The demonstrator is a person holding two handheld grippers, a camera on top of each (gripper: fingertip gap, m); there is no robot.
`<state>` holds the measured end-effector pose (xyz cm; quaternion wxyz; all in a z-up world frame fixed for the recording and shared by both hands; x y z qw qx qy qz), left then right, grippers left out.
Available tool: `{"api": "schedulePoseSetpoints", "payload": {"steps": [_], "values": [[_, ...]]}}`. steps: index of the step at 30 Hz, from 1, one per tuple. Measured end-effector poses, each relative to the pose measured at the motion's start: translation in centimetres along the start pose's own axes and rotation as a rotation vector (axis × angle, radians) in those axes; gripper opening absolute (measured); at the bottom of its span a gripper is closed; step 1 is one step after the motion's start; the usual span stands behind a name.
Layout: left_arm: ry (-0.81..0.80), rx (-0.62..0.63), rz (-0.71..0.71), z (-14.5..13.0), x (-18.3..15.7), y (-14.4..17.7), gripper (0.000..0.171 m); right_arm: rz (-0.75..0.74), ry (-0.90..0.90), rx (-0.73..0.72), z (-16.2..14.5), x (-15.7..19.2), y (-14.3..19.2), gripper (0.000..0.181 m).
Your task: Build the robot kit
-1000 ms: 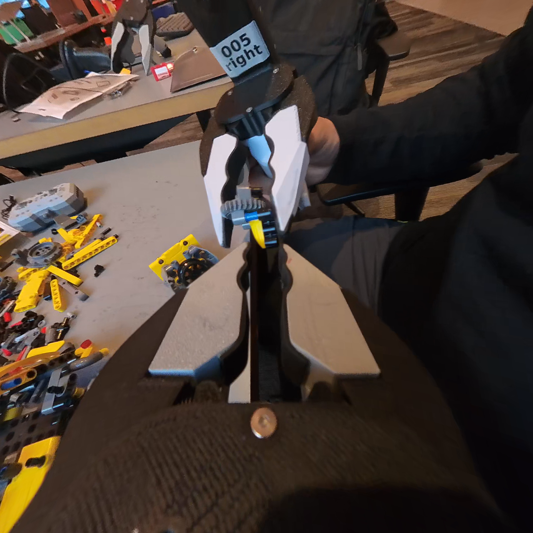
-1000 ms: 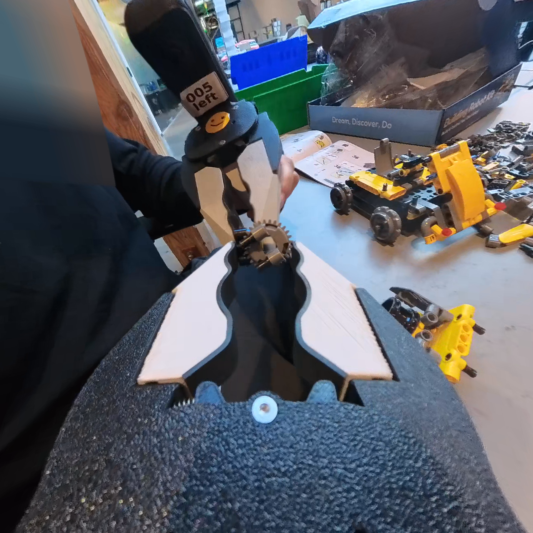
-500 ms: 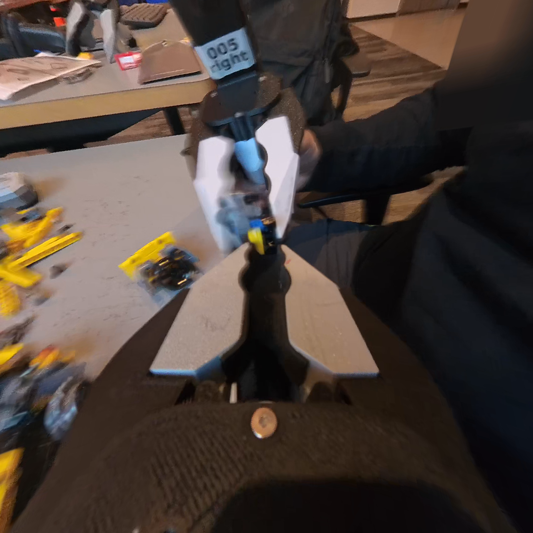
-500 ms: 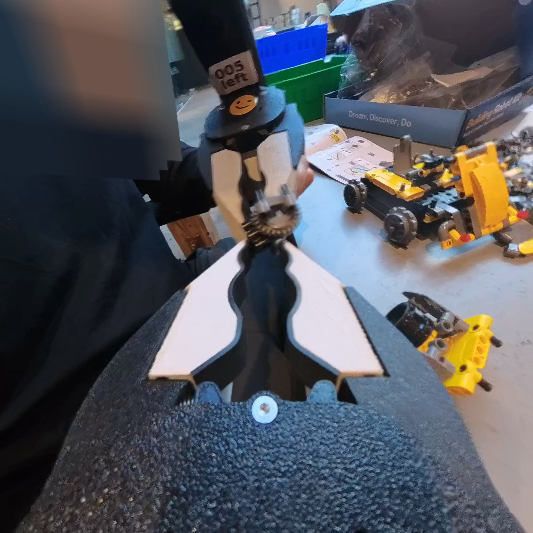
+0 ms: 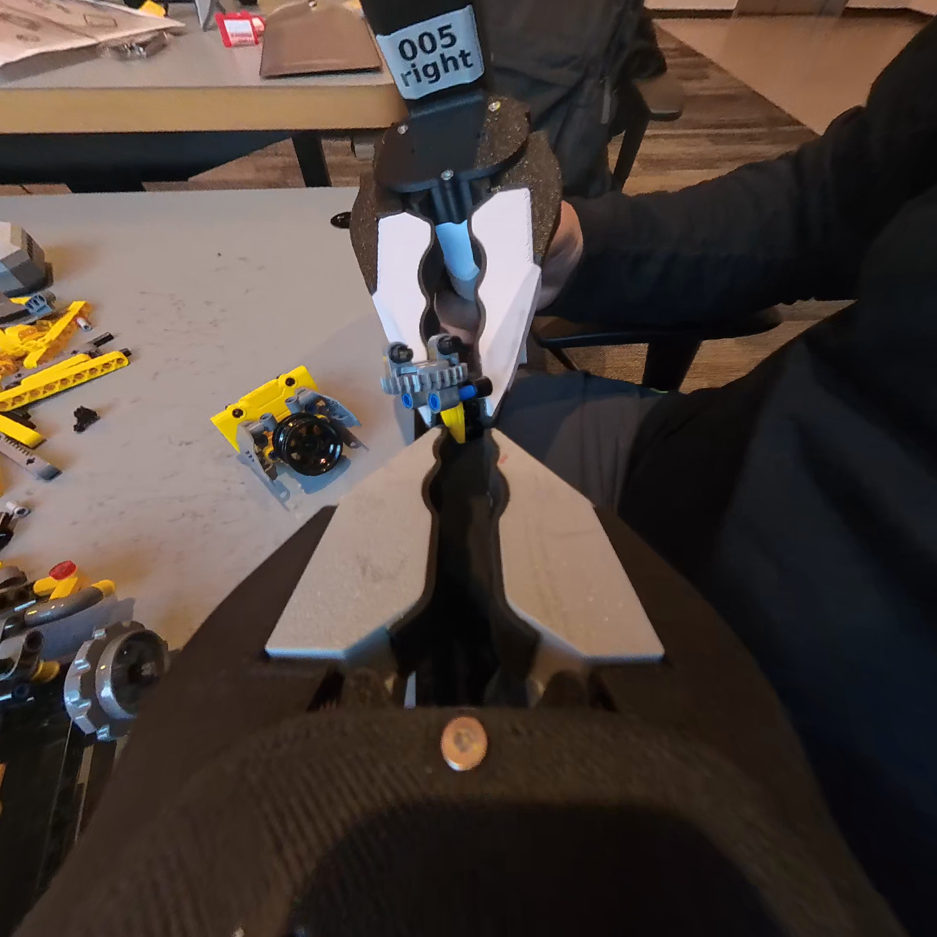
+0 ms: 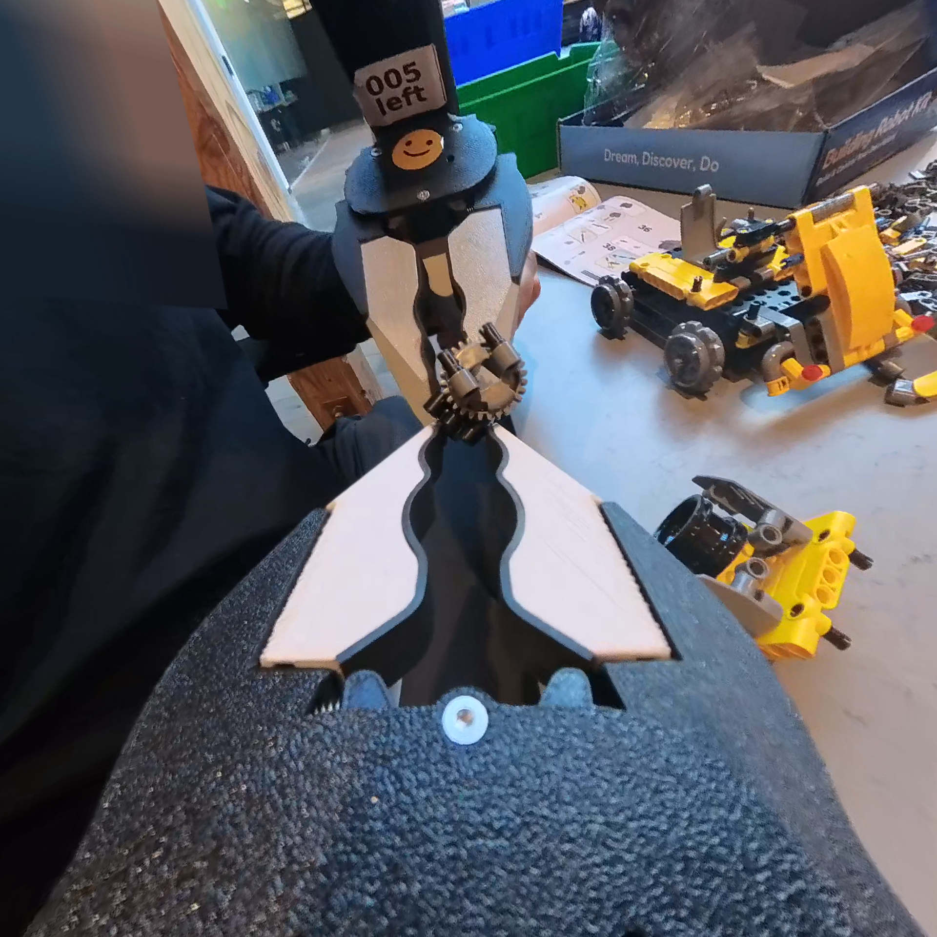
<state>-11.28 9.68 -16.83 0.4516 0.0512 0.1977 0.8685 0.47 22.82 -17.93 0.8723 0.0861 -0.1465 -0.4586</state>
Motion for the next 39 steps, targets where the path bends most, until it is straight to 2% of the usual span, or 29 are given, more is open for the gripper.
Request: {"api": "schedulePoseSetpoints", "payload": {"steps": [2, 5, 6, 8, 11, 13, 15, 17, 19, 22, 26, 29, 31, 35, 37, 39], "values": [[0.012, 0.017, 0.006, -0.3, 0.2, -0.1, 0.013, -0.017, 0.009, 0.017, -0.1, -0.2, 0.0, 0.016], [0.041, 0.055, 0.033, -0.6, 0.8, -0.1, 0.028, -0.039, 0.022, 0.037, 0.0, -0.4, 0.1, 0.016], [0.048, 0.054, 0.037, -0.7, 0.9, 0.0, 0.028, -0.044, 0.027, 0.043, 0.0, -0.4, 0.1, 0.016], [0.067, 0.010, 0.009, -0.7, 1.0, -0.1, 0.013, -0.064, 0.026, 0.077, -0.1, -0.7, -0.2, 0.015], [0.097, 0.078, 0.034, -1.1, 1.7, -0.1, 0.029, -0.079, 0.034, 0.152, -0.3, -1.1, -0.7, 0.014], [0.089, 0.058, 0.058, -1.1, 2.0, 1.0, 0.029, -0.058, 0.026, 0.176, -0.2, -1.1, -0.8, 0.013], [0.042, 0.049, 0.088, -0.9, 2.1, 1.8, 0.034, -0.030, -0.007, 0.189, -0.1, -1.2, -0.9, 0.013], [-0.038, 0.079, 0.085, -1.0, 1.7, 1.5, 0.024, -0.010, -0.046, 0.186, -0.1, -1.4, -1.2, 0.013], [-0.097, 0.126, 0.149, -1.4, 1.7, 0.9, 0.028, 0.019, -0.100, 0.208, -0.2, -1.6, -1.6, 0.013], [-0.212, 0.168, 0.245, -1.4, 1.5, 1.0, 0.044, 0.078, -0.183, 0.209, -0.3, -1.7, -1.8, 0.013], [-0.382, 0.195, 0.286, -1.0, 0.4, 1.1, 0.044, 0.116, -0.271, 0.227, -0.6, -1.7, -1.9, 0.013], [-0.464, 0.210, 0.245, -0.9, -0.6, 0.4, 0.029, 0.169, -0.323, 0.223, -0.7, -1.5, -2.0, 0.013], [-0.479, 0.241, 0.270, -1.0, -0.7, 0.0, 0.027, 0.166, -0.334, 0.234, -0.7, -1.4, -2.1, 0.014], [-0.422, 0.240, 0.296, -1.0, -0.4, -0.1, 0.026, 0.135, -0.366, 0.223, -0.7, -1.6, -1.9, 0.016], [-0.293, 0.200, 0.281, -1.0, 0.2, 0.0, 0.026, 0.088, -0.338, 0.217, -0.4, -1.5, -1.7, 0.023], [-0.098, 0.107, 0.241, -0.9, 1.2, 0.4, 0.022, 0.029, -0.283, 0.198, 0.2, -1.4, -1.1, 0.032]]}}
Point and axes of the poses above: each gripper's, where its closed fingertips meet, y back along the fingers, z out of its top, x = y × z across the jaws, the point moved 10 cm from there along y, back along the fingers, and after that the axes turned 11 degrees about -z, right-handed, at the moved point
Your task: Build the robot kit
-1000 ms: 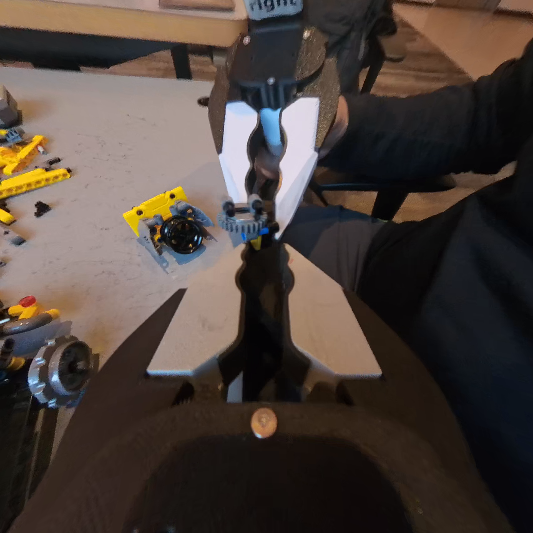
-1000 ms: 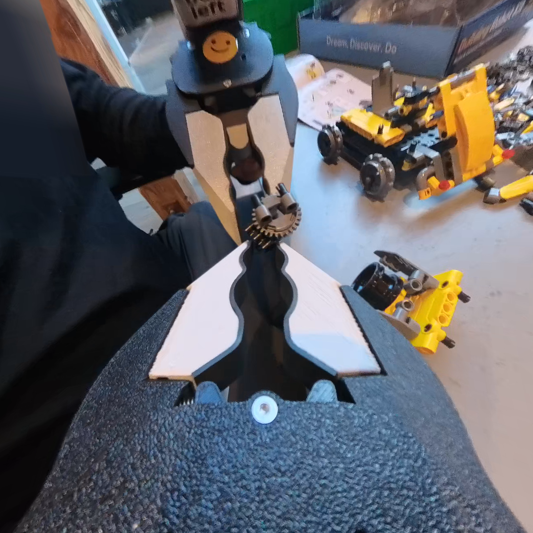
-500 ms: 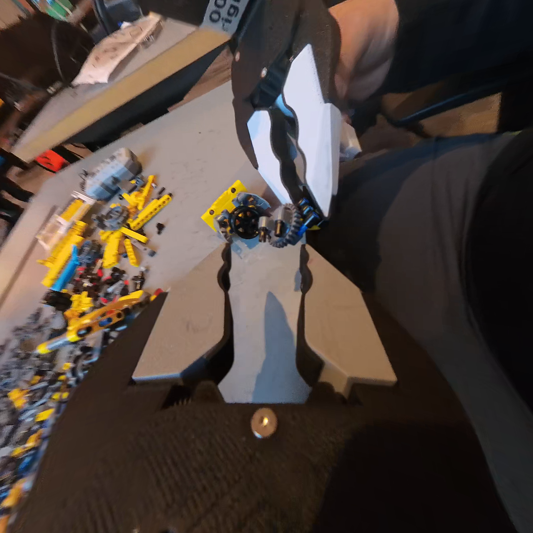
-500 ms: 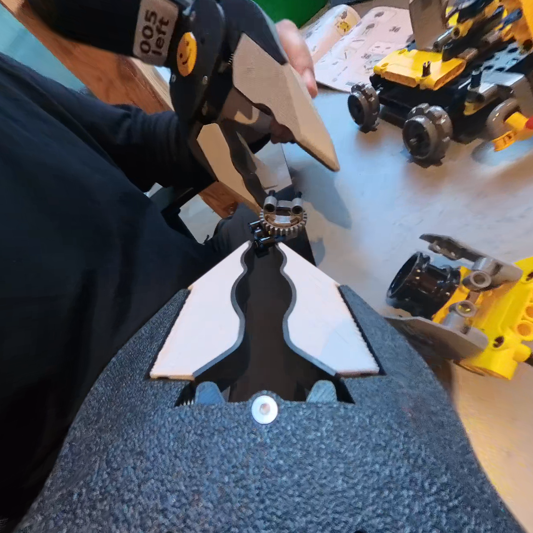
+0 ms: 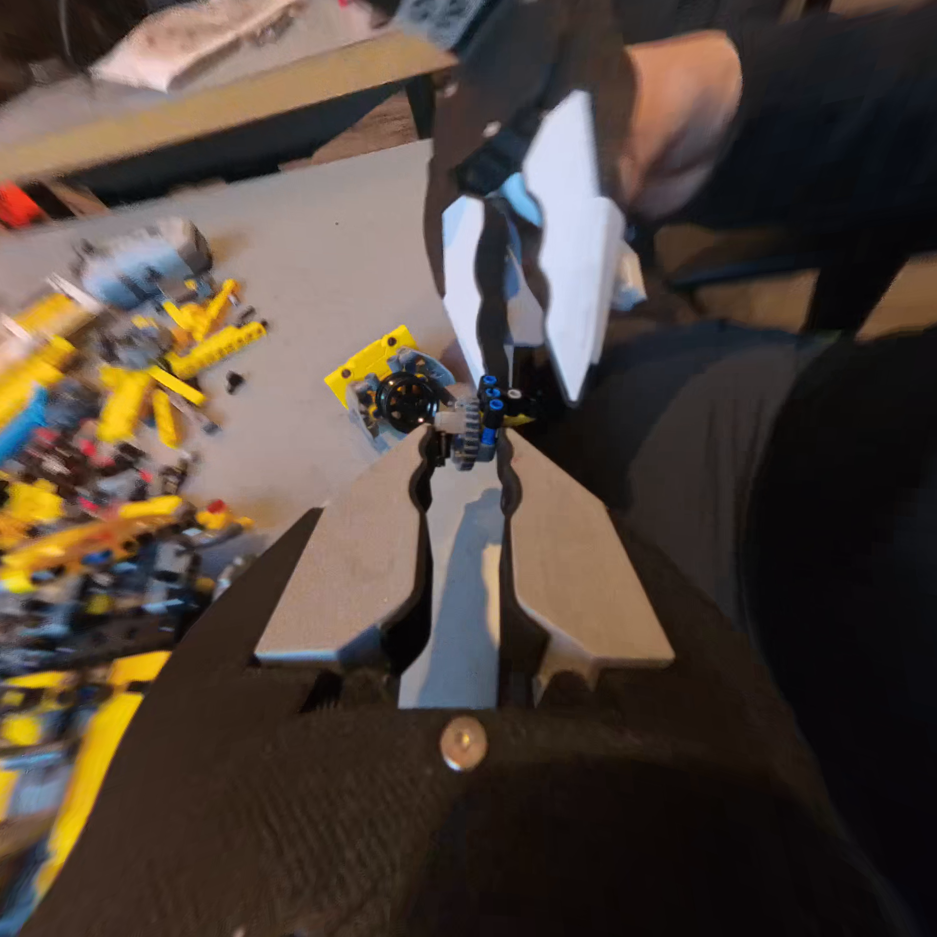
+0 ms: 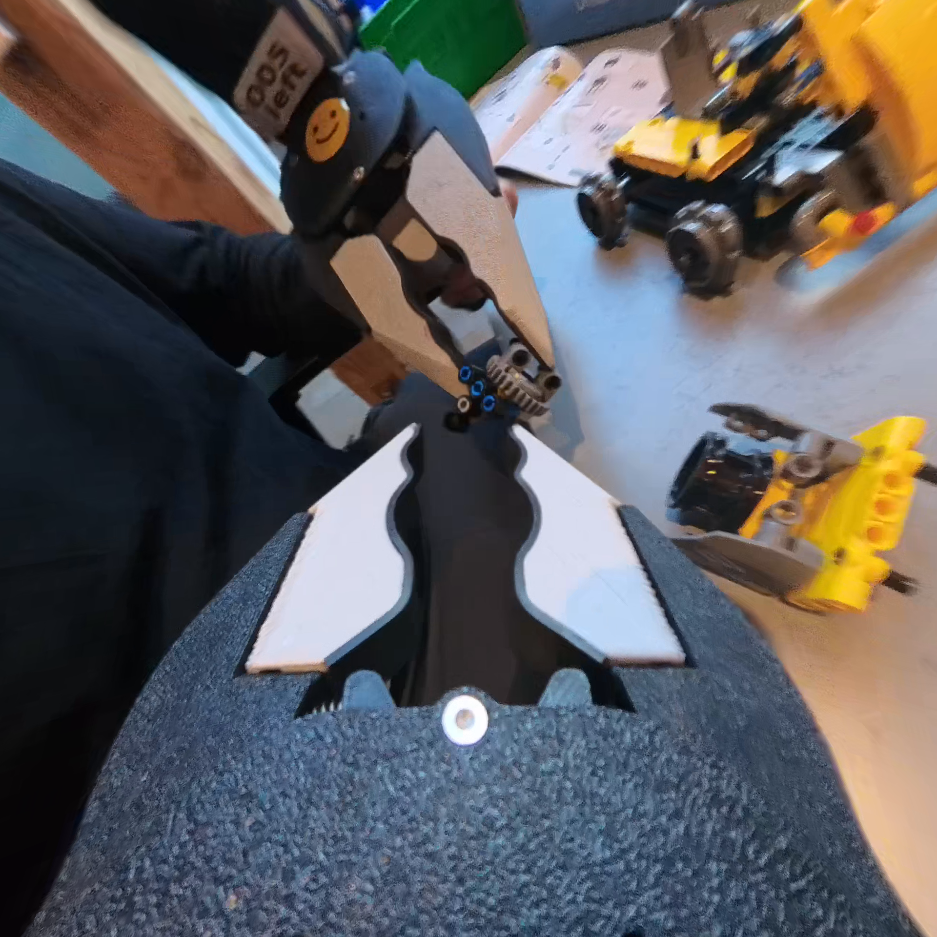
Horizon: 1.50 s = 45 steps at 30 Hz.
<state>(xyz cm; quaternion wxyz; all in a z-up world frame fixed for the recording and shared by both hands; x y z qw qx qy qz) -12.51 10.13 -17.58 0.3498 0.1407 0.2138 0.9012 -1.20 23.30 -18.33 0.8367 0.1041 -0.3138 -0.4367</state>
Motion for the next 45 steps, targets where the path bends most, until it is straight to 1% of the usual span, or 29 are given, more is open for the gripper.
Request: {"api": "schedulePoseSetpoints", "payload": {"steps": [1, 3, 6, 8, 10, 12, 13, 16, 19, 21, 22, 26, 30, 32, 37, 40, 42, 44, 45], "values": [[0.114, -0.051, -0.039, 0.0, 0.5, 0.2, 0.022, -0.051, 0.030, -0.018, 0.3, 0.1, 0.4, 0.036], [0.330, -0.157, -0.137, -0.2, 1.4, 0.4, 0.022, -0.126, 0.096, -0.060, 0.7, 0.5, 1.3, 0.035], [0.576, -0.276, -0.237, -0.6, 2.1, 0.4, 0.022, -0.288, 0.242, -0.151, 1.3, 1.5, 1.9, 0.040], [0.714, -0.367, -0.315, -0.7, 2.1, 0.3, 0.022, -0.417, 0.388, -0.188, 1.4, 2.7, 2.0, 0.040], [0.852, -0.449, -0.390, -1.0, 2.2, 0.1, 0.022, -0.523, 0.529, -0.193, 1.4, 3.9, 1.9, 0.041], [0.958, -0.491, -0.447, -1.4, 2.3, -0.2, 0.021, -0.592, 0.651, -0.172, 1.4, 4.9, 1.6, 0.041], [0.987, -0.491, -0.461, -1.6, 2.2, -0.4, 0.021, -0.623, 0.708, -0.159, 1.3, 5.2, 1.5, 0.040], [1.021, -0.466, -0.475, -1.6, 1.9, -0.8, 0.021, -0.684, 0.849, -0.124, 1.2, 5.7, 1.4, 0.036], [1.033, -0.448, -0.497, -1.2, 1.5, -1.2, 0.022, -0.698, 0.981, -0.087, 0.8, 6.4, 1.1, 0.025], [1.026, -0.431, -0.479, -1.3, 1.4, -1.3, 0.022, -0.709, 1.027, -0.060, 0.6, 6.4, 0.8, 0.024], [1.028, -0.423, -0.479, -1.4, 1.4, -1.3, 0.022, -0.702, 1.022, -0.055, 0.6, 6.3, 0.8, 0.023], [1.028, -0.419, -0.476, -1.4, 1.4, -1.1, 0.022, -0.640, 0.915, -0.096, 0.6, 5.7, 1.0, 0.022], [0.966, -0.386, -0.435, -1.1, 1.4, -0.9, 0.022, -0.573, 0.809, -0.157, 0.3, 4.9, 1.1, 0.022], [0.976, -0.381, -0.432, -1.2, 1.6, -0.9, 0.022, -0.544, 0.761, -0.181, 0.0, 4.4, 1.0, 0.019], [0.999, -0.410, -0.441, -1.9, 2.2, -0.8, 0.019, -0.549, 0.676, -0.213, -0.5, 2.9, 1.2, 0.016], [0.992, -0.409, -0.434, -2.0, 2.3, -1.0, 0.019, -0.506, 0.584, -0.256, -0.8, 2.0, 1.2, 0.015], [0.951, -0.407, -0.433, -1.9, 2.4, -0.8, 0.019, -0.490, 0.539, -0.275, -0.8, 1.5, 1.5, 0.015], [0.873, -0.420, -0.422, -1.4, 2.4, -0.3, 0.018, -0.478, 0.504, -0.300, -0.8, 1.2, 2.0, 0.015], [0.821, -0.404, -0.401, -1.1, 2.4, -0.1, 0.017, -0.468, 0.488, -0.315, -0.7, 1.1, 2.2, 0.015]]}}
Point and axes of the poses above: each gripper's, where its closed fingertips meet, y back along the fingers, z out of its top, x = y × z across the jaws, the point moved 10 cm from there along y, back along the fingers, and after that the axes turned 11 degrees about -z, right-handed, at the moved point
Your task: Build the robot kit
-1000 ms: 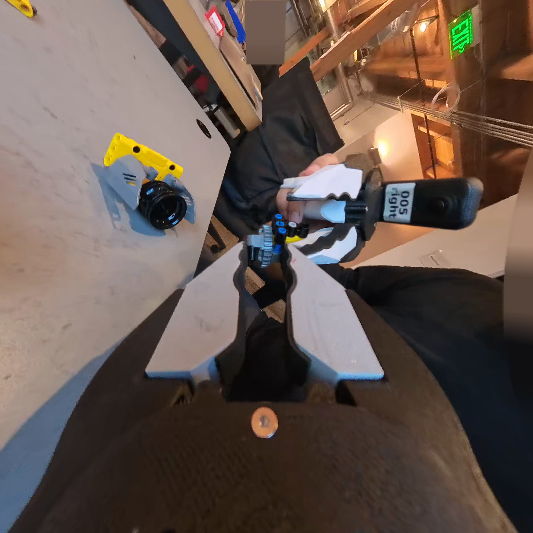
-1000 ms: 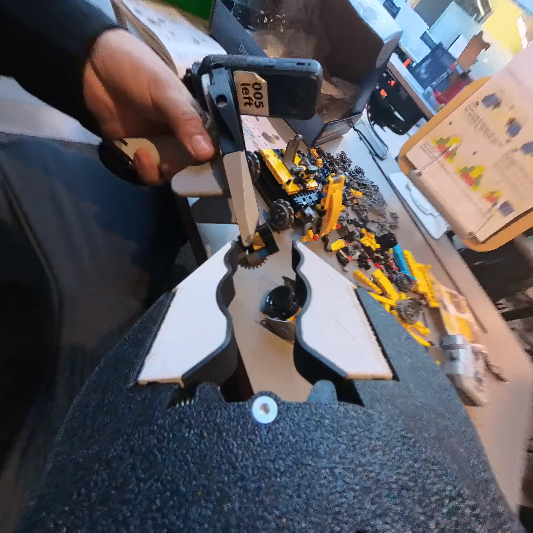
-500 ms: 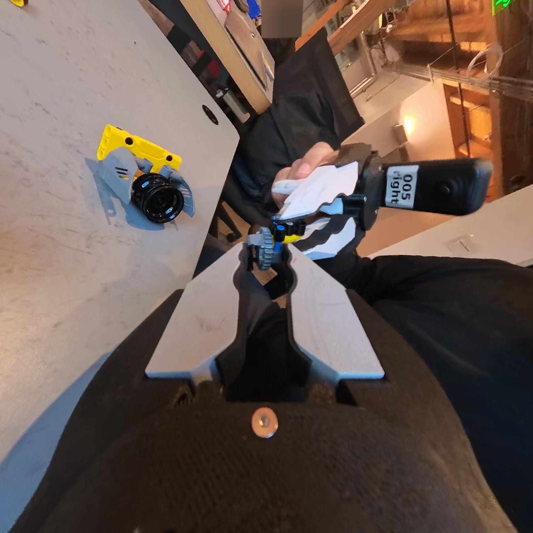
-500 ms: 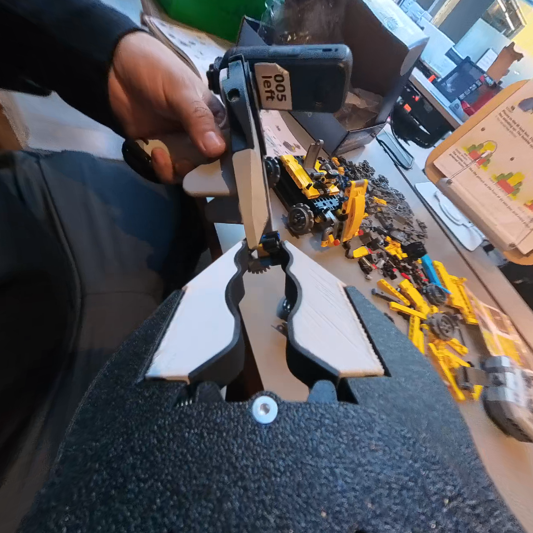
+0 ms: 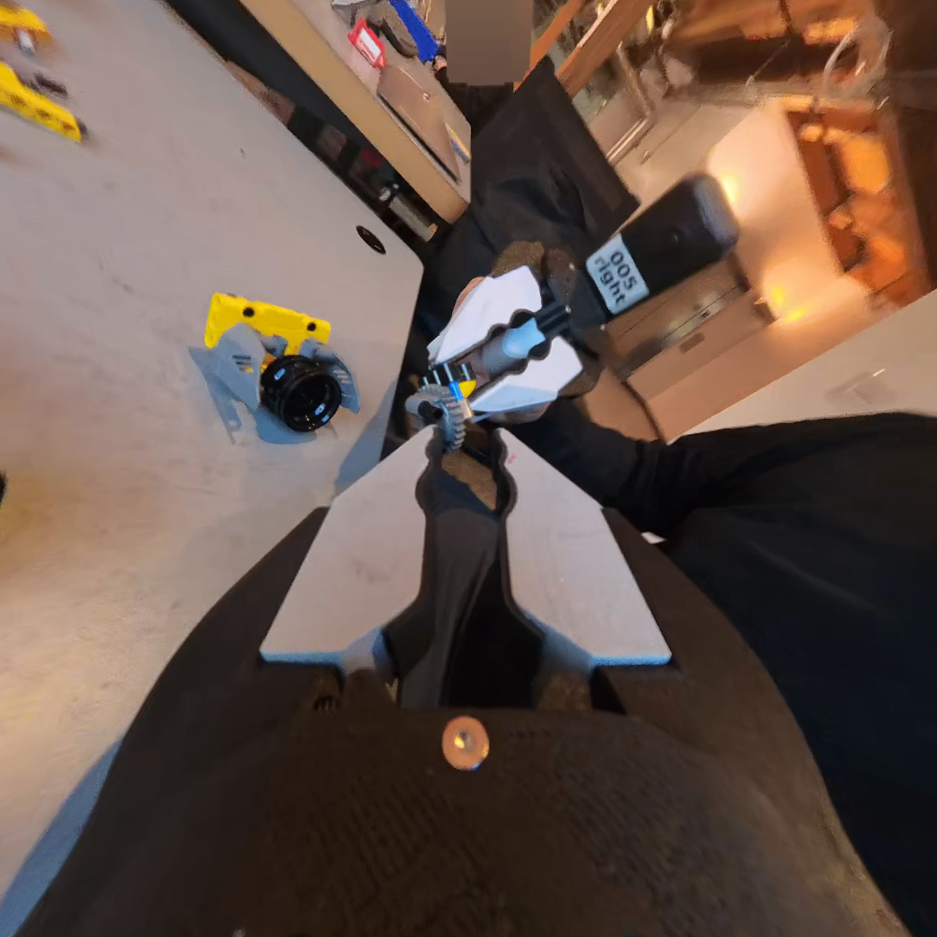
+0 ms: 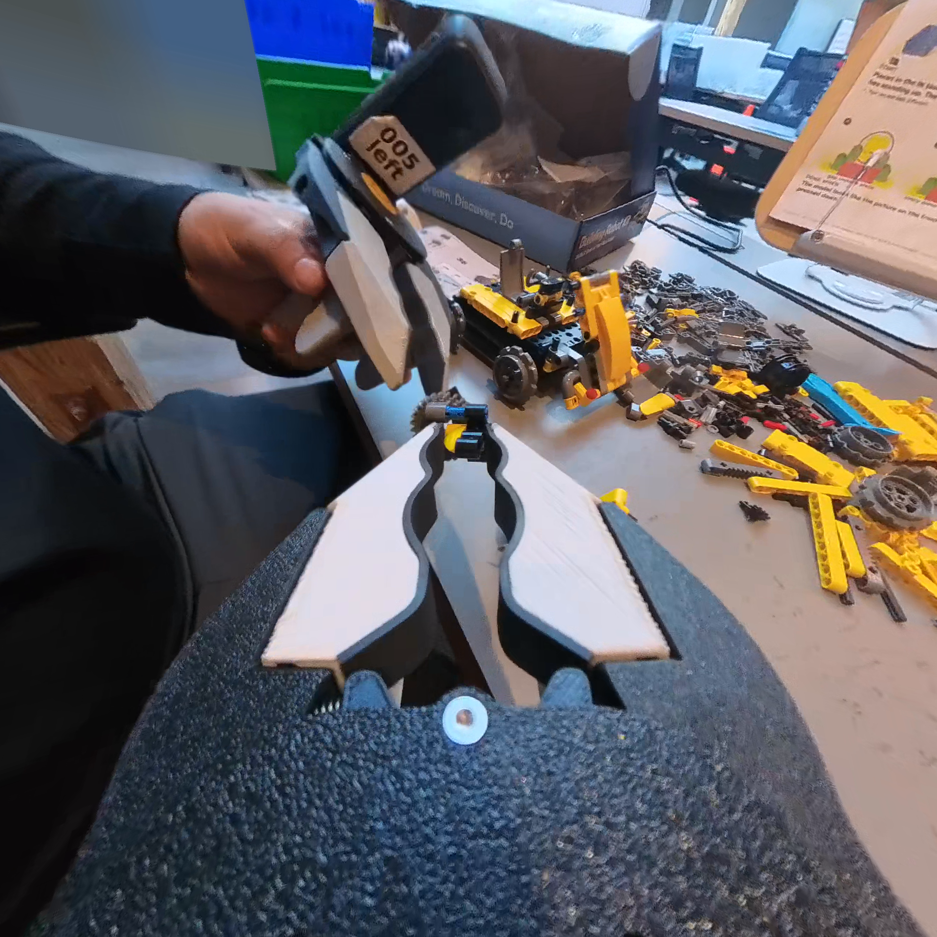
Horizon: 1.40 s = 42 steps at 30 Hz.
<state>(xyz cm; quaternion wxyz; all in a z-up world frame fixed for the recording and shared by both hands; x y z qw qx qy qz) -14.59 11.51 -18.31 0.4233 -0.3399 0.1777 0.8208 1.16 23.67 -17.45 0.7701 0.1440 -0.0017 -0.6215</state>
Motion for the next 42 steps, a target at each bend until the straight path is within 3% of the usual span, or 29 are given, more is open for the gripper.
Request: {"api": "schedulePoseSetpoints", "payload": {"steps": [5, 8, 10, 15, 18, 27, 31, 36, 42], "values": [[-0.288, 0.159, 0.206, 0.0, -0.7, -0.9, 0.040, 0.062, -0.092, -0.046, 0.1, -0.3, 0.0, 0.015], [-0.411, 0.193, 0.240, -0.5, -1.3, -1.6, 0.024, 0.095, -0.115, -0.041, -0.1, 0.0, -0.3, 0.015], [-0.449, 0.213, 0.284, -0.7, -1.4, -1.7, 0.024, 0.089, -0.103, -0.036, -0.1, 0.1, -0.4, 0.015], [-0.443, 0.213, 0.309, -0.8, -1.1, -1.4, 0.018, 0.107, -0.108, 0.001, -0.3, 0.6, -0.8, 0.035], [-0.441, 0.221, 0.343, -1.0, -1.0, -1.6, 0.017, 0.039, -0.068, 0.027, -0.3, 0.7, -1.1, 0.024], [-0.450, 0.233, 0.407, -1.6, -0.9, -2.1, 0.017, -0.040, 0.065, 0.065, -0.3, 1.5, -1.2, 0.024], [-0.328, 0.157, 0.281, -1.5, -0.5, -1.9, 0.017, -0.037, 0.130, 0.060, 0.3, 1.5, -0.6, 0.023], [-0.330, 0.089, 0.279, -1.0, -0.4, -1.4, 0.017, -0.044, 0.143, 0.080, 0.5, 1.1, 0.0, 0.042], [-0.254, -0.030, 0.125, -1.1, -0.5, -1.7, 0.017, -0.125, 0.262, 0.086, 0.7, 2.2, -0.5, 0.047]]}}
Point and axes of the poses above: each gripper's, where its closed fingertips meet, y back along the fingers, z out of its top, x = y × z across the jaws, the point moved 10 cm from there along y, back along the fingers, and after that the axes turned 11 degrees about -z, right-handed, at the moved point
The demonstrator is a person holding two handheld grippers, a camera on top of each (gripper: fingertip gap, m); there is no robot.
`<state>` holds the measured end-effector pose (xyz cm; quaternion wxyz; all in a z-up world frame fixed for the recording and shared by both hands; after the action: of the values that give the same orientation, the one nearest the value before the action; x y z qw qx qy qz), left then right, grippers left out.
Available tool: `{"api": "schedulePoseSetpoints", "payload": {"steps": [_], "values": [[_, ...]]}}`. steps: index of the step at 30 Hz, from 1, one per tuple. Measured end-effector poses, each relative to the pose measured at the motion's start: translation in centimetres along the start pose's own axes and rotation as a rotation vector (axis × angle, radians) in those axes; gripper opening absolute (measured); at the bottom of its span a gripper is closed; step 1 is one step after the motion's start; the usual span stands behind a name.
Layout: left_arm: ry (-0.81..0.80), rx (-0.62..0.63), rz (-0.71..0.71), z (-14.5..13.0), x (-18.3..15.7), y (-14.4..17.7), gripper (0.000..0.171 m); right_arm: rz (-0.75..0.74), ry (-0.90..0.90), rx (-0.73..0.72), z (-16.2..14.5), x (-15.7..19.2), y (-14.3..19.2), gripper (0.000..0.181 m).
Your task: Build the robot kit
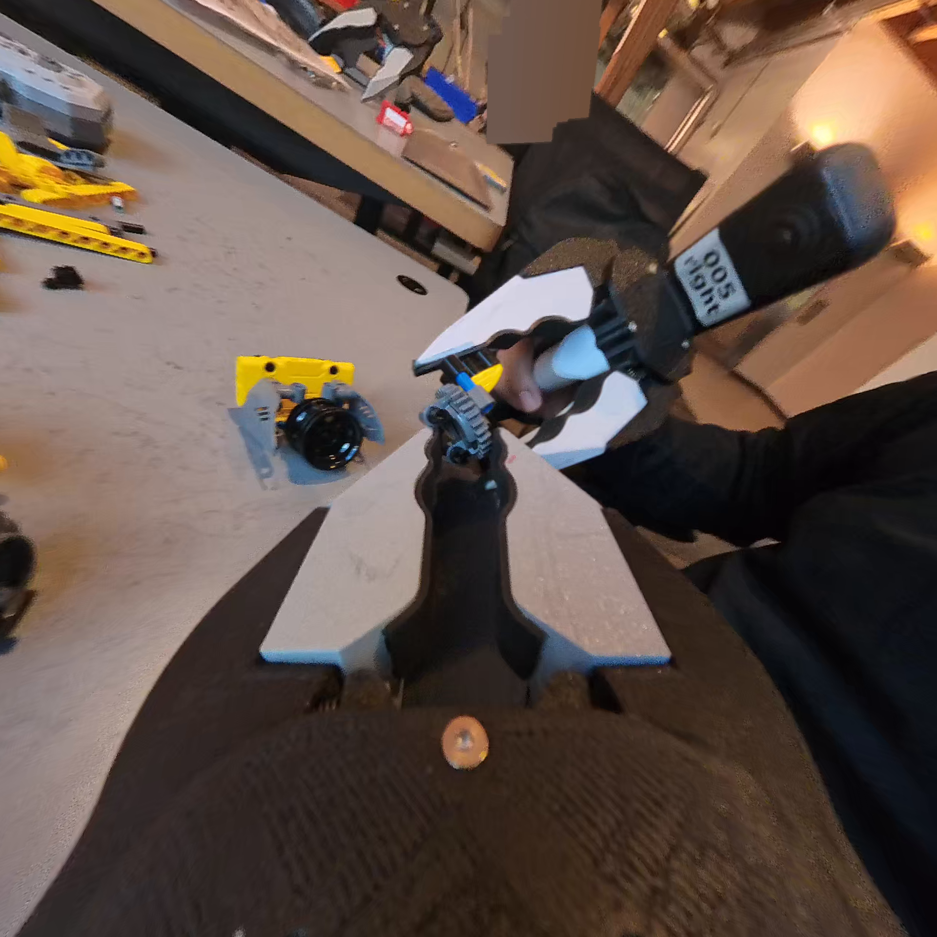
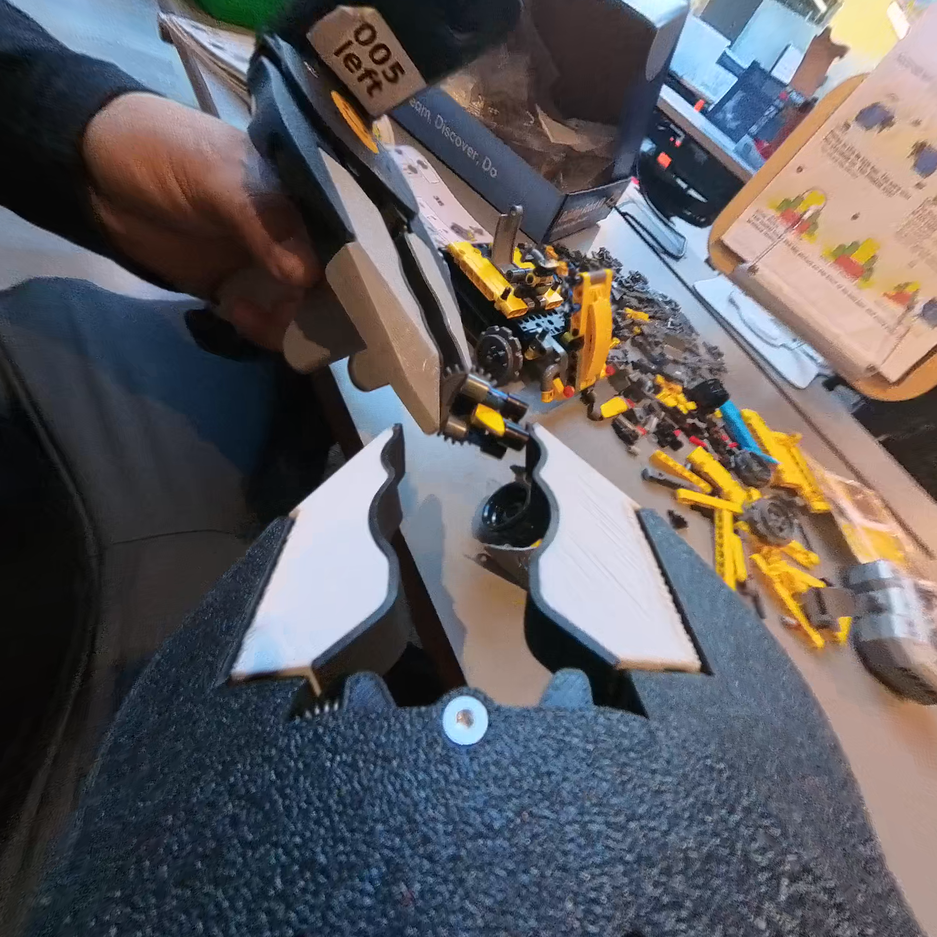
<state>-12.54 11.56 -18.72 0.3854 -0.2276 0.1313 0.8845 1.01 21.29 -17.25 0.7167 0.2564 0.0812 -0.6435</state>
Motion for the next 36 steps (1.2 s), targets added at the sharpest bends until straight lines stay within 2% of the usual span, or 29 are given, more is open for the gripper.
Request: {"api": "schedulePoseSetpoints", "payload": {"steps": [3, 8, 18, 23, 36], "values": [[0.057, -0.042, -0.066, -0.2, 0.0, -0.1, 0.017, -0.045, 0.047, -0.017, 0.6, 0.2, 0.0, 0.043], [0.074, -0.086, -0.097, 0.0, -0.2, -0.1, 0.017, -0.032, 0.003, -0.036, 0.9, 0.0, 0.3, 0.039], [0.042, -0.077, -0.069, -0.1, -0.3, -0.1, 0.017, -0.067, 0.076, -0.044, 1.1, 0.5, 0.2, 0.039], [0.105, -0.112, -0.095, -0.5, 0.0, -0.3, 0.016, -0.114, 0.104, -0.043, 1.3, 1.0, -0.1, 0.041], [0.153, -0.104, -0.090, -0.8, -0.2, -0.3, 0.016, -0.076, 0.081, 0.007, 1.4, 1.1, 0.0, 0.036]]}}
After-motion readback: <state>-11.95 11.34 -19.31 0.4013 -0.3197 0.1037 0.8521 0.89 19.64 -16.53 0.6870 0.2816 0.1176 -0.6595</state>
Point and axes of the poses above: each gripper's, where its closed fingertips meet, y back along the fingers, z out of its top, x = y × z across the jaws, the point moved 10 cm from there along y, back along the fingers, and after that the axes turned 11 degrees about -z, right-handed, at the moved point
